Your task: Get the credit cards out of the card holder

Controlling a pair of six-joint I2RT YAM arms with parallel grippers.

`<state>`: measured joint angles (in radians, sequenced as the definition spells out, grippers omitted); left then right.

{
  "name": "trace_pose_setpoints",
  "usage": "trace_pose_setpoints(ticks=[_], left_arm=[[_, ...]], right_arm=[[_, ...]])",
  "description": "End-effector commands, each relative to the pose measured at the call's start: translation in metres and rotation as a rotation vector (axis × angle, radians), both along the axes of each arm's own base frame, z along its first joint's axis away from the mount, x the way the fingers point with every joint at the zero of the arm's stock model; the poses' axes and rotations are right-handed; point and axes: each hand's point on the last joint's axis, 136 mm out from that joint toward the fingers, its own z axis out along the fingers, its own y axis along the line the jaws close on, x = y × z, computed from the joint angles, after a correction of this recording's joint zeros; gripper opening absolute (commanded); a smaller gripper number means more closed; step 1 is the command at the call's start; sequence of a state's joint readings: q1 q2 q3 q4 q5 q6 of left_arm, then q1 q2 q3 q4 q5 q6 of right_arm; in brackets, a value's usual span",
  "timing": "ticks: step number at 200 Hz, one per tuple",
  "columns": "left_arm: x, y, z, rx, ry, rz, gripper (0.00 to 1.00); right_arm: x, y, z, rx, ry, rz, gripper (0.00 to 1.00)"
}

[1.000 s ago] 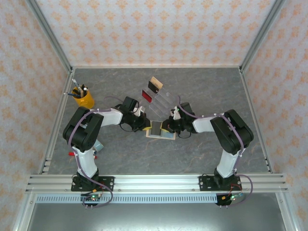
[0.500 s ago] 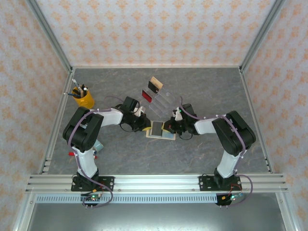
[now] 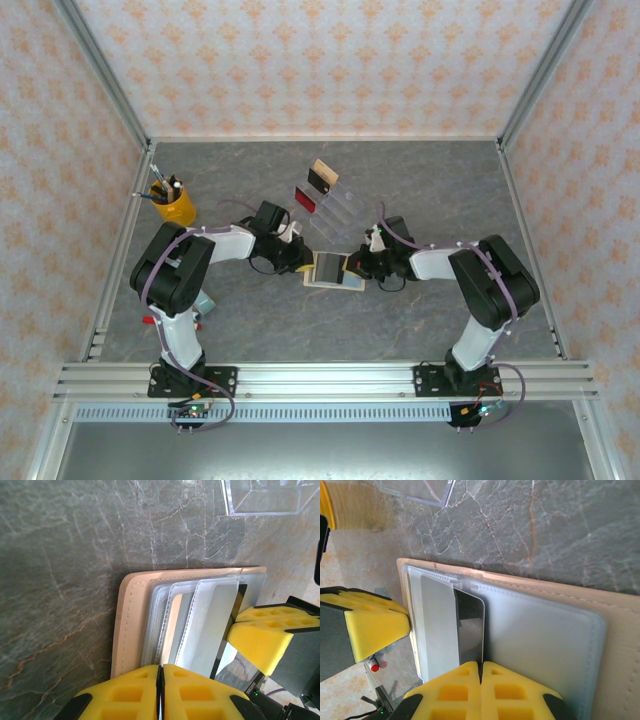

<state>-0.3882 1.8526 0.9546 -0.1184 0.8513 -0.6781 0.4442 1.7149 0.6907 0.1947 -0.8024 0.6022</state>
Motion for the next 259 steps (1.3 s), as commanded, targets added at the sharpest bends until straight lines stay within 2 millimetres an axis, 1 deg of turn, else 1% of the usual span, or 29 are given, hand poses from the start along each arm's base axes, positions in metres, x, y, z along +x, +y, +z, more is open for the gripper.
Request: trace_pose_setpoints(ticks=[1,27,50,69,78,102,123,152,183,214,259], left_arm=[[-0.002,0.006,0.015,0.023,-0.039,-0.006,0.11],[0.003,0.001,0.034,-0.010,-0.086,-0.010,0.13],[0.005,-0.013,0.042,-0.038,-0.109,-0.020,0.14],[0.005,-0.024,0.039,-0.034,-0.106,-0.035,0.14],[0.006,-0.027,0.036,-0.033,-0.101,-0.036,0.14],[0.009,-0.032,0.026,-0.024,-0.081,-0.031,0.13],[0.008,-0.029,0.013,0.015,-0.048,-0.024,0.11],[0.002,-0.018,-0.008,0.095,0.000,-0.009,0.09],[-0.006,-0.006,-0.023,0.160,0.037,0.011,0.08],[-0.012,-0.001,-0.030,0.182,0.059,0.023,0.08],[-0.017,0.000,-0.034,0.175,0.071,0.021,0.08]], right_arm=[[-0.003,-0.012,-0.002,-0.047,-0.008,-0.013,0.00],[-0.002,-0.005,0.002,-0.002,-0.003,0.006,0.00],[-0.001,-0.002,-0.001,0.015,0.010,0.000,0.16],[0.000,-0.001,-0.003,0.023,0.016,-0.005,0.26],[0.001,0.000,-0.004,0.026,0.020,-0.007,0.28],[0.001,0.001,-0.008,0.034,0.030,-0.005,0.29],[0.001,0.002,-0.009,0.036,0.036,-0.005,0.29],[0.003,0.001,-0.011,0.021,0.040,-0.011,0.28],[0.001,-0.008,-0.021,-0.082,0.057,-0.027,0.28],[-0.002,-0.011,-0.028,-0.164,0.066,-0.025,0.28],[-0.003,0.008,-0.028,-0.156,0.062,0.011,0.27]])
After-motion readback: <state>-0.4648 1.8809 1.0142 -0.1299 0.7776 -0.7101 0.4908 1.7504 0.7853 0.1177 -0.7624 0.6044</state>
